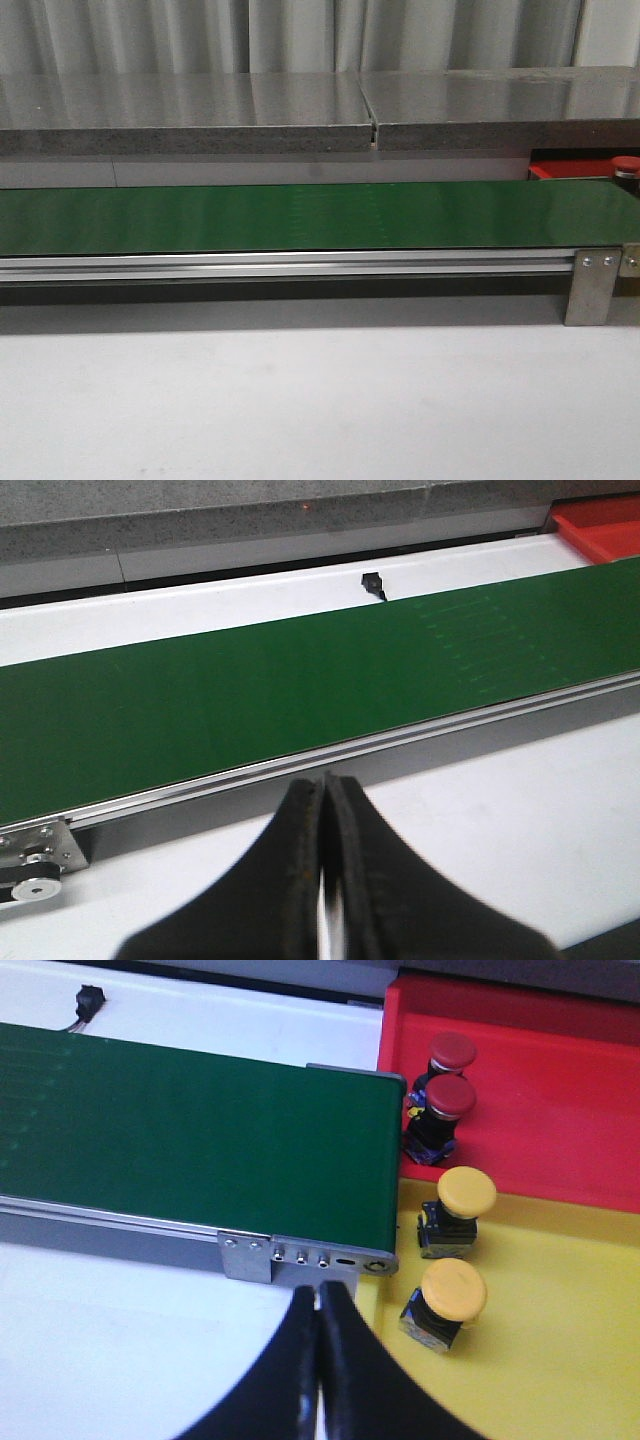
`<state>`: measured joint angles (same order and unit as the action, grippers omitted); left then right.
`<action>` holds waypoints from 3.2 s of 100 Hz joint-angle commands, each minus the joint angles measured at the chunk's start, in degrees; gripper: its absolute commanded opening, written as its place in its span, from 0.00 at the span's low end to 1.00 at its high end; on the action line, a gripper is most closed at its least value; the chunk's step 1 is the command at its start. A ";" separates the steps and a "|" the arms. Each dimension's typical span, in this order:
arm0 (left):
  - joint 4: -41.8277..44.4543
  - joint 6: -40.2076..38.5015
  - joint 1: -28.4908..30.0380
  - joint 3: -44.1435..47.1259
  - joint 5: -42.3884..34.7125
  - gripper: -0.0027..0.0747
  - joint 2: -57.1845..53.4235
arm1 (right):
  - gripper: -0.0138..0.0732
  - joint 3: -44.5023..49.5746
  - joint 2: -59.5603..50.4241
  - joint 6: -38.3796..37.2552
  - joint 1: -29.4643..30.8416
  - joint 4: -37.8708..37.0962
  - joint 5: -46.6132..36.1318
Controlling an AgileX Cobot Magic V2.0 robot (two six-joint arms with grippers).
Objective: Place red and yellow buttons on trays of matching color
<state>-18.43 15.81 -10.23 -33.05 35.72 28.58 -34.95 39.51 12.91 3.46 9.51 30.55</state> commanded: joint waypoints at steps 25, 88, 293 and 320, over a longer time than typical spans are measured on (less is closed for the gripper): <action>-1.32 -0.15 -0.45 -1.56 -4.02 0.01 0.19 | 0.02 7.22 -16.88 0.65 -0.03 -0.38 -4.50; -1.32 -1.97 -0.17 -1.83 -7.67 0.01 1.82 | 0.02 8.77 -20.92 0.65 -0.03 -0.38 -4.23; -0.69 -18.55 42.27 -66.77 21.17 0.70 88.27 | 0.02 8.77 -20.92 0.65 -0.03 -0.38 -4.29; -0.91 -18.70 42.27 -70.75 20.79 0.70 93.17 | 0.02 8.77 -20.92 0.65 -0.03 -0.38 -4.29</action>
<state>-18.09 -2.16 31.87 -101.27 57.48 124.19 -24.78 18.15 13.10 3.46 9.28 30.34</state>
